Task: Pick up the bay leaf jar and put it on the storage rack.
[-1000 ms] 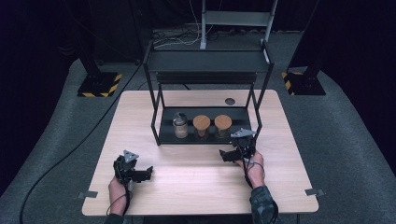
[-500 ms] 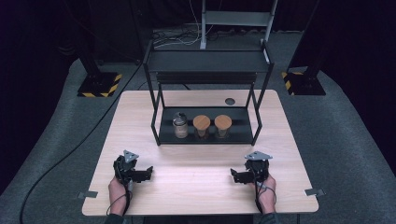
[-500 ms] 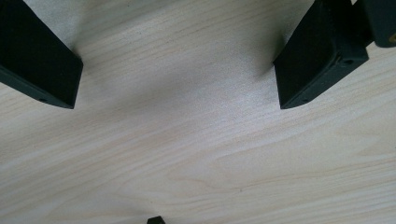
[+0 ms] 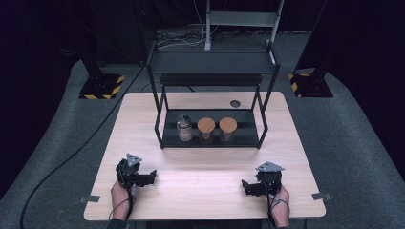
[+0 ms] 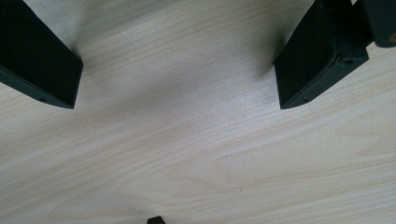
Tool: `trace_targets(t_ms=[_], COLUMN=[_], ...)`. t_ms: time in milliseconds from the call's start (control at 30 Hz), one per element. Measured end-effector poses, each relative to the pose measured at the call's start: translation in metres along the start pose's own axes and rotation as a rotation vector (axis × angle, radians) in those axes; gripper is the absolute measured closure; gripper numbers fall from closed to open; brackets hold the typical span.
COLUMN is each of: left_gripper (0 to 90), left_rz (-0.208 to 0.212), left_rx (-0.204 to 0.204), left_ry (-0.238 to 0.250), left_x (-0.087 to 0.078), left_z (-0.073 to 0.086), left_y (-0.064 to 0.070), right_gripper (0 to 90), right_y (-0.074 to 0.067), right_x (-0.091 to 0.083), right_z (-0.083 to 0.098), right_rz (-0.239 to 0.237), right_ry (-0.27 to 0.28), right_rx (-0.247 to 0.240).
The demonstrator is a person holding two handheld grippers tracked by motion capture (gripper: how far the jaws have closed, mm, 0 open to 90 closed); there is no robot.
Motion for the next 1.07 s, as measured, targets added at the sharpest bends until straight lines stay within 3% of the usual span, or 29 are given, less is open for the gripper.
trace_targets(t_ms=[200,1067], left_gripper=[0.4,0.4], left_rz=[0.001,-0.001], left_rx=[0.000,0.004], left_ry=[-0.001,-0.001], left_x=[0.0001,-0.0002], left_z=[-0.0001,0.0001], left_y=[0.0001,0.0003], right_gripper=[0.0,0.0], right_y=[0.0022,0.0016], right_x=[-0.0004,0.0002], right_z=[-0.0001,-0.0001], right_rz=[0.002,0.014], right_ry=[0.009,0.000], right_rx=[0.019,0.013])
Point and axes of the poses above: each handheld gripper's, and its own axes: x roughly forward along the jaws, z roughly out of its underside, y roughly to its right, the point moved 5 cm from there along x, roughly forward along the jaws, and after that the axes turned 5 degrees about -x, right-handed, at the moved point
